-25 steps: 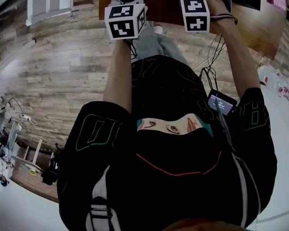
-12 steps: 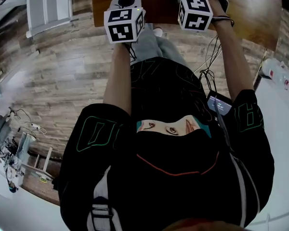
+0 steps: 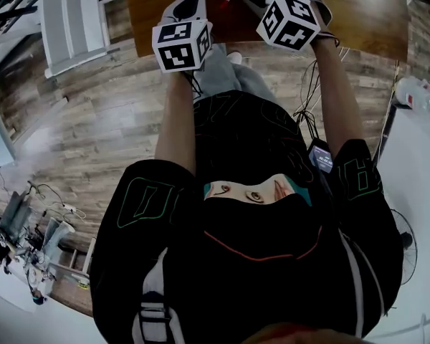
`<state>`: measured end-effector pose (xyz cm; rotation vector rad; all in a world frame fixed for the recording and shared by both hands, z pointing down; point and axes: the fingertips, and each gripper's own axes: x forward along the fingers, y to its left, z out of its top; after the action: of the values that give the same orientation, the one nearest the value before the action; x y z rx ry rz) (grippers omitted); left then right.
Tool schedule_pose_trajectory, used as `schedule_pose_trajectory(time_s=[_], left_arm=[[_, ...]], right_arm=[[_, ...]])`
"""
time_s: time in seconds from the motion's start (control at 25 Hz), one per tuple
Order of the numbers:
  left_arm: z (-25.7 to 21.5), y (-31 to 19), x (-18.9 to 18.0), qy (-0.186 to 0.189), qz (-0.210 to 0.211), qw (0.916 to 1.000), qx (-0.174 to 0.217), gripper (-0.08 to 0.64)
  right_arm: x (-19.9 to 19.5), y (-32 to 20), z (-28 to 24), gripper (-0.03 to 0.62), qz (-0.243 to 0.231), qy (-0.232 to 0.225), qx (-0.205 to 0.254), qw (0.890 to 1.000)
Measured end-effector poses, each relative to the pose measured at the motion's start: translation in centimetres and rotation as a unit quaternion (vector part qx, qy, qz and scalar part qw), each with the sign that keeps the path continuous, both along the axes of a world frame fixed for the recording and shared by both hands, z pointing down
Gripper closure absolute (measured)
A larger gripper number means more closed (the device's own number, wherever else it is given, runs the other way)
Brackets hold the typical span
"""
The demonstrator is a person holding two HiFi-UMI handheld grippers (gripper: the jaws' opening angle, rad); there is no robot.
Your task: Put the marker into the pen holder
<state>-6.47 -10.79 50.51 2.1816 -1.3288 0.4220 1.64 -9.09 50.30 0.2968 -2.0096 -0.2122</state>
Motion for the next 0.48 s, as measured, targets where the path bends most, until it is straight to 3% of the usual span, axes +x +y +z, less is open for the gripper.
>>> schedule_pose_trajectory(time_s=[0.2, 0.48], left_arm=[[-0.7, -0.6, 1.4, -0.001, 0.019, 0.9998, 0.008, 0.551], [-2.9, -2.1, 4.2, 0.007, 0.045, 0.9985, 0.03, 0.551]], right_arm=[[1.5, -0.7, -1.9, 0.551, 0.063, -0.055, 0.017, 0.996], [4.6, -2.0, -4.7, 0.551, 0.156, -0.126, 0.036, 0.979]])
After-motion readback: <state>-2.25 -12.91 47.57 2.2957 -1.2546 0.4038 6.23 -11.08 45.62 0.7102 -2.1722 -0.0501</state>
